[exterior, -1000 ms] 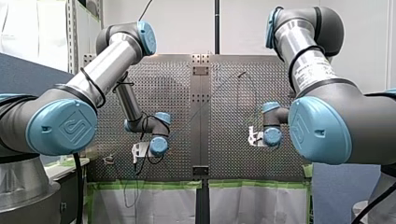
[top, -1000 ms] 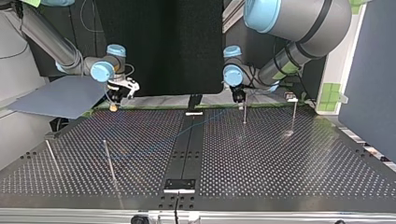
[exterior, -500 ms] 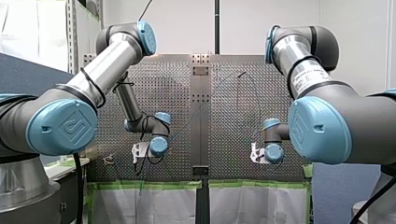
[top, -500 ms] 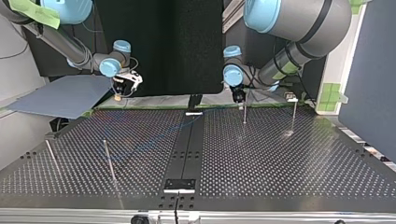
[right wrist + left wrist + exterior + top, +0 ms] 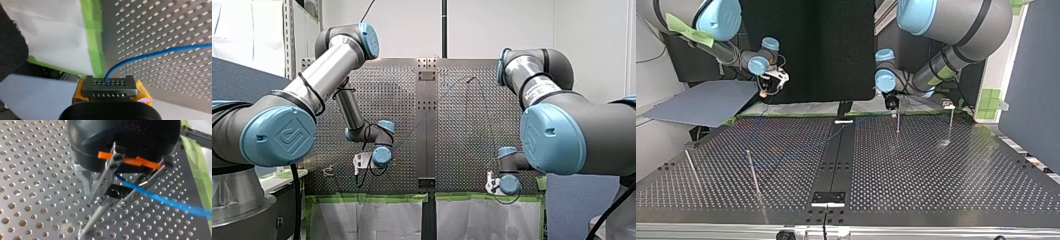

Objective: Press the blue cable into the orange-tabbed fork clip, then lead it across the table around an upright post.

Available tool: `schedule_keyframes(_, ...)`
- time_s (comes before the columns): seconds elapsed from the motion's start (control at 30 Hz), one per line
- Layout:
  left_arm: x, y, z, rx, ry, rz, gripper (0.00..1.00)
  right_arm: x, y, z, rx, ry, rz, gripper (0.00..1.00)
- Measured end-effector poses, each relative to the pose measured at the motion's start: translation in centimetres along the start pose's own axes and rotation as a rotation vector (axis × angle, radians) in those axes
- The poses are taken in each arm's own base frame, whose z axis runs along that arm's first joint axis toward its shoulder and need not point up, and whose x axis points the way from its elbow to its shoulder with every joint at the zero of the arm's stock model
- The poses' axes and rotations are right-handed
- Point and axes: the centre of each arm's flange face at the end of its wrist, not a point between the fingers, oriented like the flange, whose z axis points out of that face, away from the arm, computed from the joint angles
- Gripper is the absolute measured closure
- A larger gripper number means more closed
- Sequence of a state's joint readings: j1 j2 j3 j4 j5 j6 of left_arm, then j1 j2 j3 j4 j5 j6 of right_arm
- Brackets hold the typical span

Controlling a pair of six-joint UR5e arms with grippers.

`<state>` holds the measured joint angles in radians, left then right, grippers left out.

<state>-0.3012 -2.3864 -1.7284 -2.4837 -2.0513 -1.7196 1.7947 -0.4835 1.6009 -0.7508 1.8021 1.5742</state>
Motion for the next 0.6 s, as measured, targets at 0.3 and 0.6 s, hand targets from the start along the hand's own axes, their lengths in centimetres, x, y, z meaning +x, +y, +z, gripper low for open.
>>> schedule_keyframes(0.3, 0.1, 0.0, -0.1, -0.001, 0.006, 0.007, 0.00, -2.4, 1.4, 0.6, -0.028, -0.012, 0.013, 1.00)
schedule_keyframes(0.6, 0.1, 0.0, -0.1, -0.001, 0.009, 0.010, 0.00, -5.0, 4.2, 2.0, -0.069, 0.000, 0.036, 1.00)
